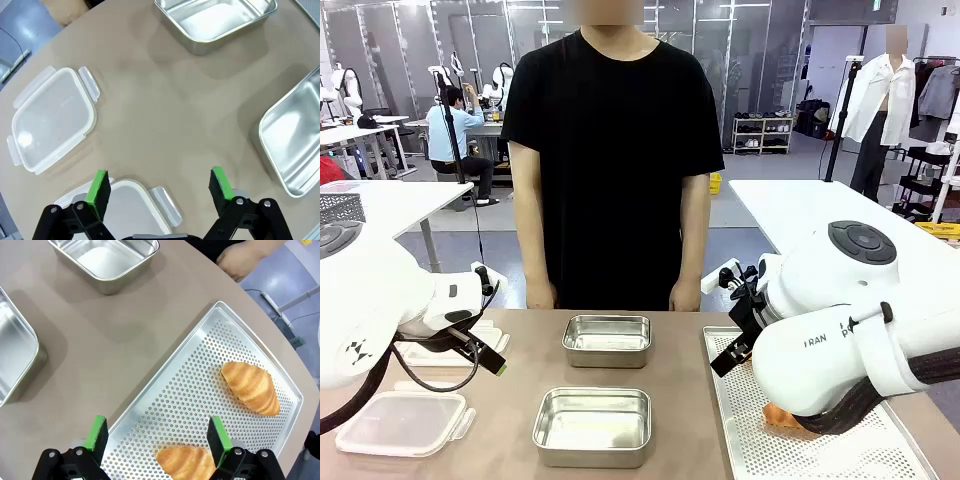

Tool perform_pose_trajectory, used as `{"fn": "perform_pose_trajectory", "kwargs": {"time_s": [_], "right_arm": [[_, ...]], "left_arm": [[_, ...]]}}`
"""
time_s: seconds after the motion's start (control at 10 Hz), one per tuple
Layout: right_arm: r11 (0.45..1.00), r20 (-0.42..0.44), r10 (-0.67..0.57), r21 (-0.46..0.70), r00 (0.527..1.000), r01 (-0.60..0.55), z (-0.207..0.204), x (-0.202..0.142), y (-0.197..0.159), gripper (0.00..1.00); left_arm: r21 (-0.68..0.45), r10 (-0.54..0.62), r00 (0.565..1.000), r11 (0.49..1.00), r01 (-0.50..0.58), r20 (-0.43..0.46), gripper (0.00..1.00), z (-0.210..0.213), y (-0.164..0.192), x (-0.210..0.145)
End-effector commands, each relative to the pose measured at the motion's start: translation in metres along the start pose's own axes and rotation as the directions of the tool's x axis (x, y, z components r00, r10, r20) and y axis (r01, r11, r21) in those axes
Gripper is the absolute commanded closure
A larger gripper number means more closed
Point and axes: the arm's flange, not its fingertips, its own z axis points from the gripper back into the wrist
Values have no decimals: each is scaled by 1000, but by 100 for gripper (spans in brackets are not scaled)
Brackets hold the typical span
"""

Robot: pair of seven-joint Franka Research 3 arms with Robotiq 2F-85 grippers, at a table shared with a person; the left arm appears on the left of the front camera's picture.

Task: Place the bread into the airtight container.
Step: Pick up a Butter Roll and place it into an empty Airtight Container.

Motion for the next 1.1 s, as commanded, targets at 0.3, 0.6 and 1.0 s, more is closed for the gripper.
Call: {"fn": "perform_pose_trajectory", "kwargs": {"time_s": [0.3,0.6,1.0], "right_arm": [[1000,0,0,0,1000,0,0,0,0,0],[1000,0,0,0,1000,0,0,0,0,0],[1000,0,4,-1,1000,-4,0,0,0,0]], "left_arm": [[0,0,1000,1000,0,0,0,0,0,0],[0,0,1000,1000,0,0,0,0,0,0],[-24,7,1000,1000,-7,-19,0,20,8,19]]}}
